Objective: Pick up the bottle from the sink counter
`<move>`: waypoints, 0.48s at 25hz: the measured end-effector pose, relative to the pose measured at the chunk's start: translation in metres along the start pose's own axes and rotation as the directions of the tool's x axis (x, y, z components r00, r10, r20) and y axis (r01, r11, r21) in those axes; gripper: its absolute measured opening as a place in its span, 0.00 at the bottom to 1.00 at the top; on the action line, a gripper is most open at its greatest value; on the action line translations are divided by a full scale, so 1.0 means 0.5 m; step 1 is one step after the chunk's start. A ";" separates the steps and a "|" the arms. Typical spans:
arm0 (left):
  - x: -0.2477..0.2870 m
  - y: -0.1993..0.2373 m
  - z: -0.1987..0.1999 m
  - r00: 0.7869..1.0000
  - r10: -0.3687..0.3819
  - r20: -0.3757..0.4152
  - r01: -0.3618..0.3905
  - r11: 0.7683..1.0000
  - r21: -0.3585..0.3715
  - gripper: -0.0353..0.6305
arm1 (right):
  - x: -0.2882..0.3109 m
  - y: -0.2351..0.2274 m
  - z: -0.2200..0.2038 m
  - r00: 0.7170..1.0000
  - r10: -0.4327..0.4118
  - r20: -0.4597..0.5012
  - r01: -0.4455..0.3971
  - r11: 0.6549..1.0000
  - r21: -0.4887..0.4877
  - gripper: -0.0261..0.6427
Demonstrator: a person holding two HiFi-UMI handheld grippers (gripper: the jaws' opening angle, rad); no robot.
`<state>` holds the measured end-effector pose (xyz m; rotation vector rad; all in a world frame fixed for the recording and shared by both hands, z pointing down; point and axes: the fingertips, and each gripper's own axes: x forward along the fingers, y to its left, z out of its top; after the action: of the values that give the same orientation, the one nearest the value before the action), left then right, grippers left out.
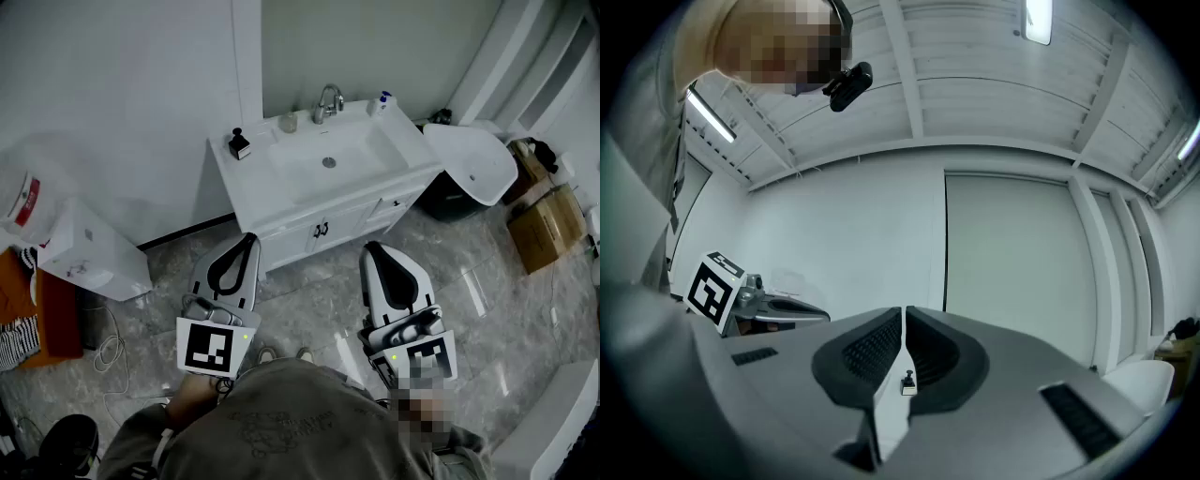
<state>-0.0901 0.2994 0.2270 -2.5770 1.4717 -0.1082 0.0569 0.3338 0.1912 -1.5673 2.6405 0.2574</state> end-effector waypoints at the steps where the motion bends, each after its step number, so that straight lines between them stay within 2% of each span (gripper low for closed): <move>1: 0.000 0.002 0.001 1.000 0.000 0.001 0.000 1.000 0.001 0.08 | 0.002 0.000 0.002 1.000 0.003 0.004 -0.003 1.000 -0.005 0.09; 6: 0.004 0.012 0.003 1.000 0.003 0.001 -0.003 1.000 -0.001 0.08 | 0.011 -0.001 0.005 1.000 0.010 0.013 -0.010 1.000 -0.011 0.09; 12: 0.015 0.010 -0.002 1.000 0.001 -0.006 -0.001 1.000 0.003 0.08 | 0.008 -0.023 0.007 0.998 -0.011 0.057 0.008 0.998 0.055 0.09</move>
<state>-0.0908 0.2905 0.2267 -2.5756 1.4742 -0.1182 0.0651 0.3254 0.1861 -1.5324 2.5731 0.2237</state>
